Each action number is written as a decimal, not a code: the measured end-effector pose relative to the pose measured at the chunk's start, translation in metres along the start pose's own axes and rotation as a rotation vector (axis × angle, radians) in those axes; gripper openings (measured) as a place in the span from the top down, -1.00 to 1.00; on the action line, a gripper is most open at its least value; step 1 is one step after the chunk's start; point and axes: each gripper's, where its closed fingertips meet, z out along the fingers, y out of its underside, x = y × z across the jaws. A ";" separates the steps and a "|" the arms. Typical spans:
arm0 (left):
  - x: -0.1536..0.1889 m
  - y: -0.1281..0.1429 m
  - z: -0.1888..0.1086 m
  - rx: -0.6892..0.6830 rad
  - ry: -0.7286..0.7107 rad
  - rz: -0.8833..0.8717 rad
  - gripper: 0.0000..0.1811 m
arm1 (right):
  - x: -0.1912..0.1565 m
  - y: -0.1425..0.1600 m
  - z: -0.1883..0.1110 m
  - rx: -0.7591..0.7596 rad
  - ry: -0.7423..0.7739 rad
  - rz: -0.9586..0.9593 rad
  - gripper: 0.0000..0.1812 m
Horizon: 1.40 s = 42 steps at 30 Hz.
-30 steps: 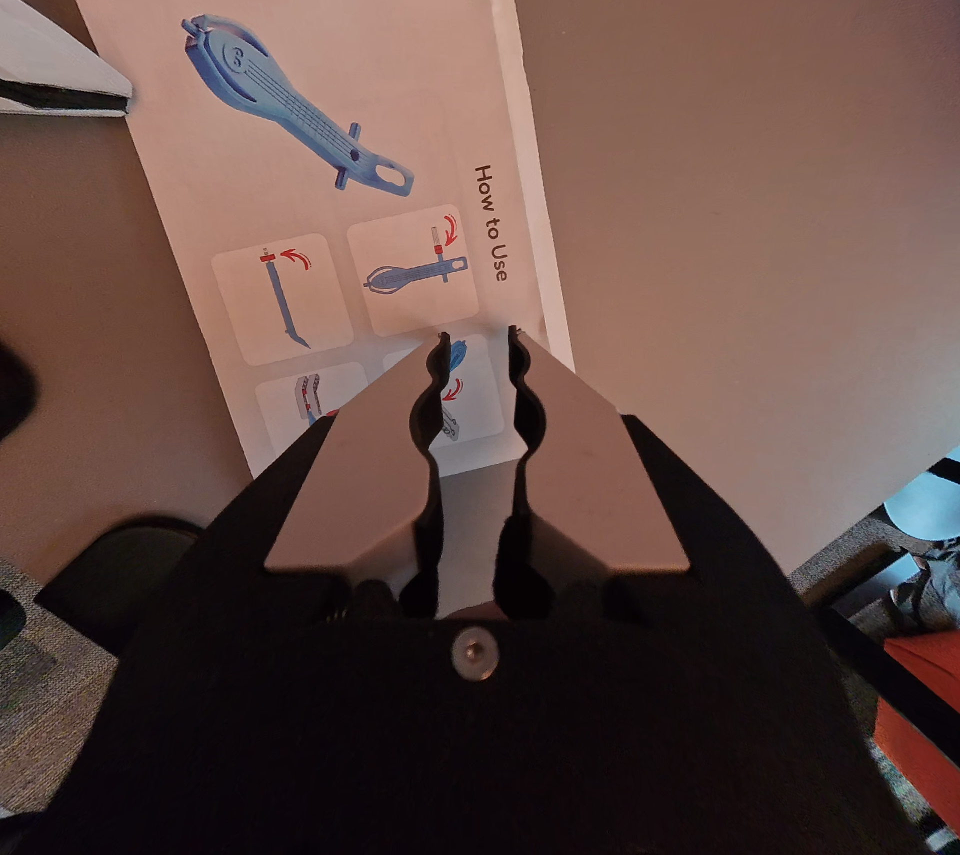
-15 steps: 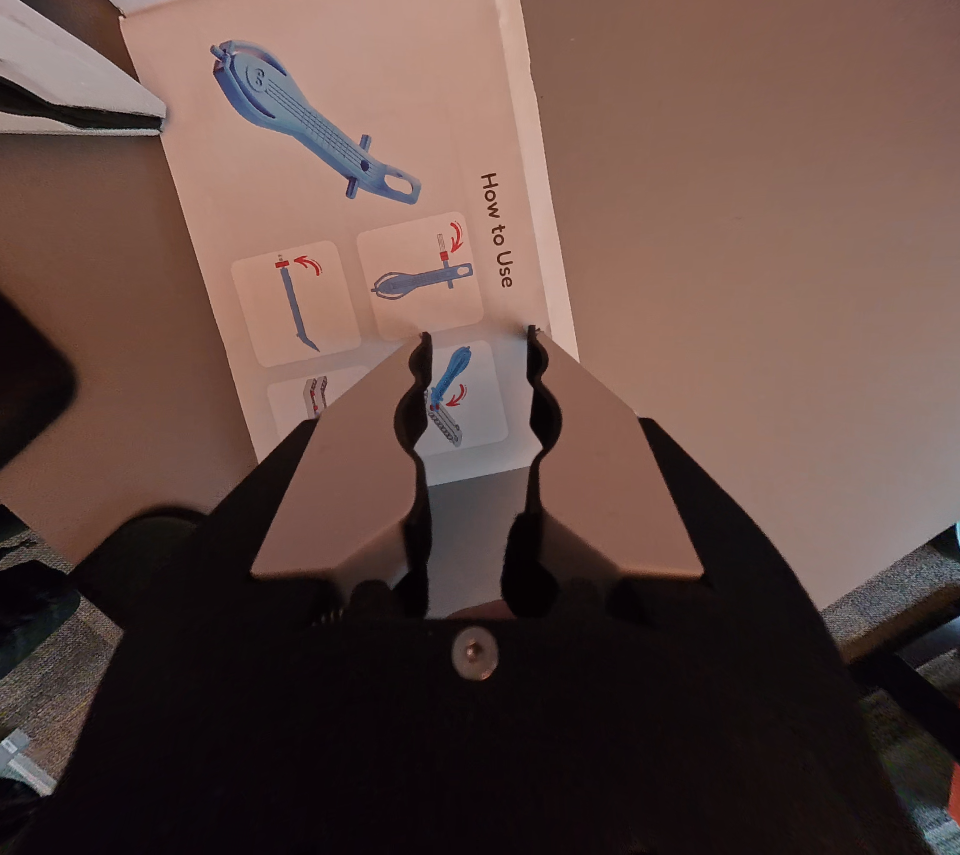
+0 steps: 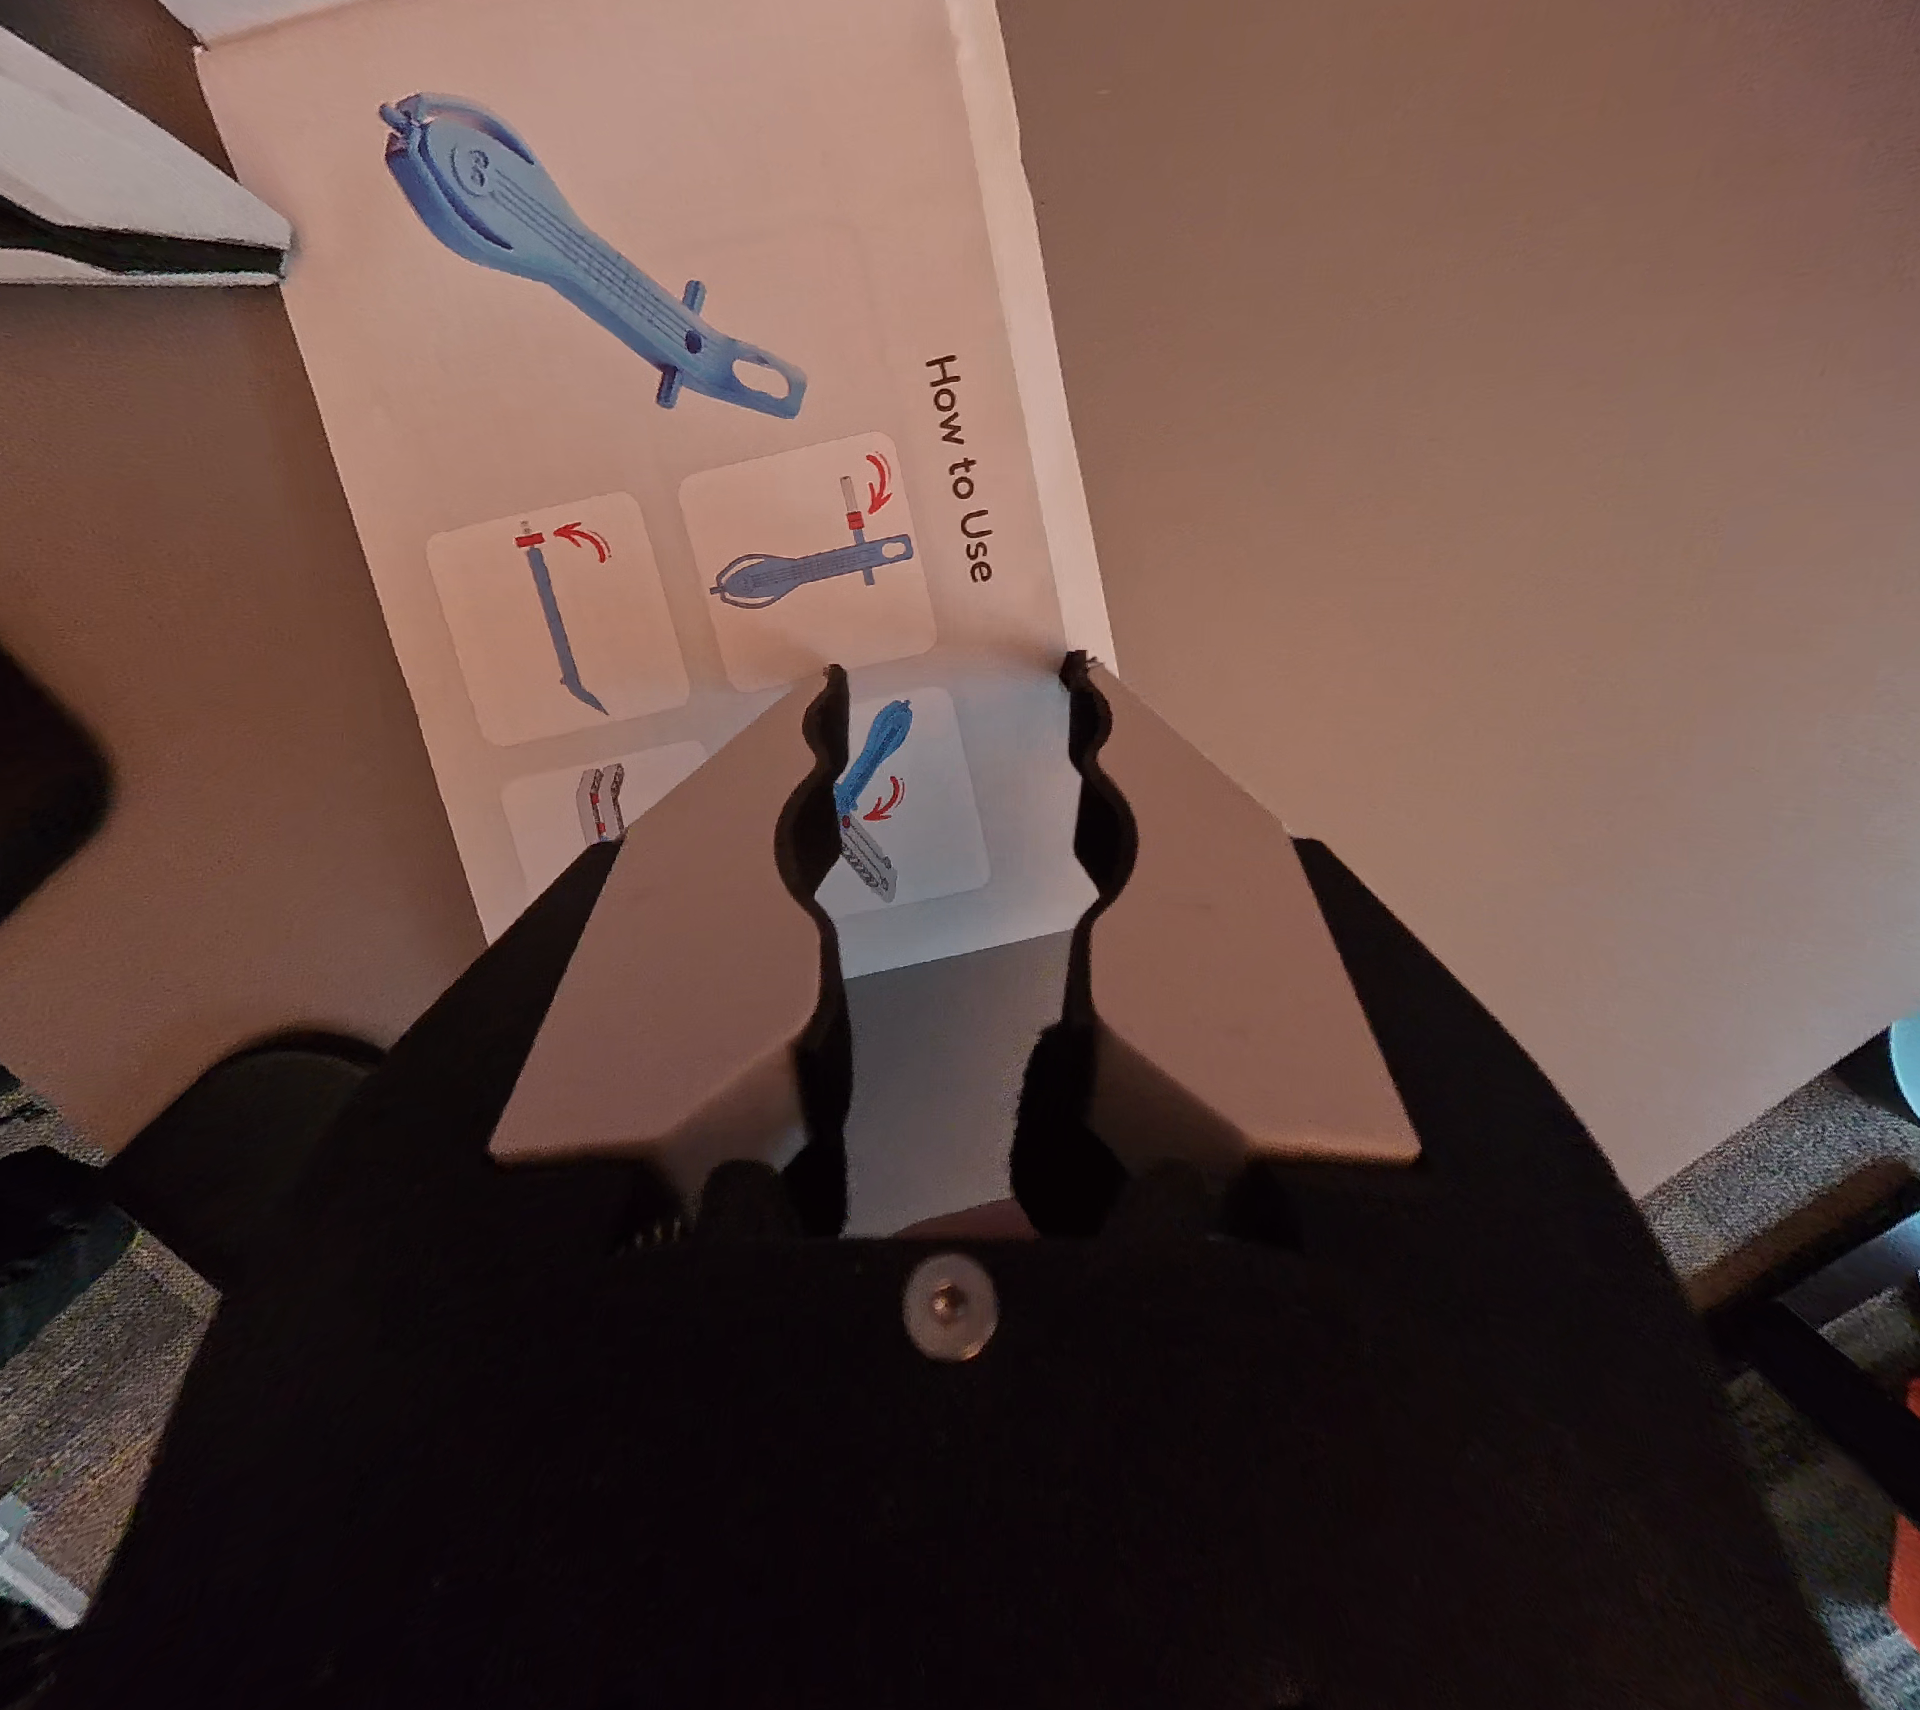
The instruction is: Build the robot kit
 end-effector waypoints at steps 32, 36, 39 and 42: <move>-0.004 0.000 -0.002 -0.001 -0.002 0.005 1.00 | 0.007 0.000 0.001 0.046 -0.017 0.029 0.60; -0.004 0.000 -0.002 -0.002 -0.003 0.006 1.00 | 0.005 0.000 0.001 0.045 -0.027 0.028 0.59; -0.004 0.001 -0.002 -0.002 -0.003 0.007 1.00 | 0.006 0.000 0.001 0.045 -0.023 0.027 0.66; -0.004 0.001 -0.003 -0.003 -0.004 0.008 1.00 | 0.007 0.000 0.000 0.047 -0.017 0.027 0.69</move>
